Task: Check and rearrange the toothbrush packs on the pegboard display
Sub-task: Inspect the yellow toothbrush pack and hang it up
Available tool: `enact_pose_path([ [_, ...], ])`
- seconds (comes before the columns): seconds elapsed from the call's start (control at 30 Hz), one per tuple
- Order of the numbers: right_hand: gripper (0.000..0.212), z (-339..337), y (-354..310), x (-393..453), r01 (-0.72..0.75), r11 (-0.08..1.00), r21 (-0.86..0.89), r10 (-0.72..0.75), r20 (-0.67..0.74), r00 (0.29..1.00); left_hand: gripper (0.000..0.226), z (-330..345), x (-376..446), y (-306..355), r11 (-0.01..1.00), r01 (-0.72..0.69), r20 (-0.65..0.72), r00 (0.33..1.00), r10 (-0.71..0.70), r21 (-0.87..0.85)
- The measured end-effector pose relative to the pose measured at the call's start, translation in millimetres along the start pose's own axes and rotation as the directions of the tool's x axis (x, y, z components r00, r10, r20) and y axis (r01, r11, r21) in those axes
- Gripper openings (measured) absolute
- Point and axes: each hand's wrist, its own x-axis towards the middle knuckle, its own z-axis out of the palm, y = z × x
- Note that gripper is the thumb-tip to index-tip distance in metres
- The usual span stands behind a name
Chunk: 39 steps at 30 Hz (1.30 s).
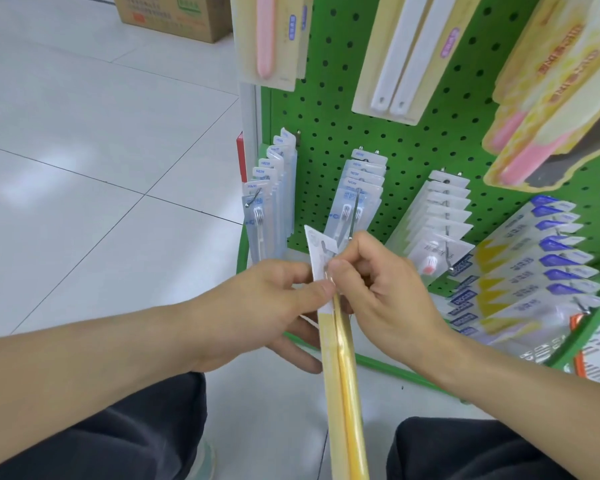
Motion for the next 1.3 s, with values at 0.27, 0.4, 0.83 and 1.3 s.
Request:
enact_pose_path([
  [0.27, 0.025, -2.1, 8.2, 0.4, 0.095, 0.994, 0.056, -0.099, 0.078, 0.992, 0.027, -10.3, 2.8, -2.7, 0.998, -0.026, -0.111, 0.994, 0.02, -0.053],
  [0.4, 0.037, -7.0, 7.6, 2.3, 0.217, 0.975, 0.05, -0.217, -0.013, 0.976, 0.029, -16.9, 6.2, -1.8, 0.993, -0.043, -0.177, 0.984, 0.023, -0.112],
  [0.83, 0.025, -8.3, 2.0, -0.5, -0.088, 0.977, 0.194, 0.06, 0.145, 0.988, 0.021, -16.5, 8.9, 9.5, 0.969, -0.227, -0.314, 0.931, 0.187, -0.097],
  [1.3, 0.022, -2.4, 2.7, -0.2, -0.164, 0.97, 0.18, 0.116, 0.251, 0.961, 0.02, -21.2, 12.7, -9.9, 0.977, -0.121, -0.198, 0.968, 0.155, 0.176],
])
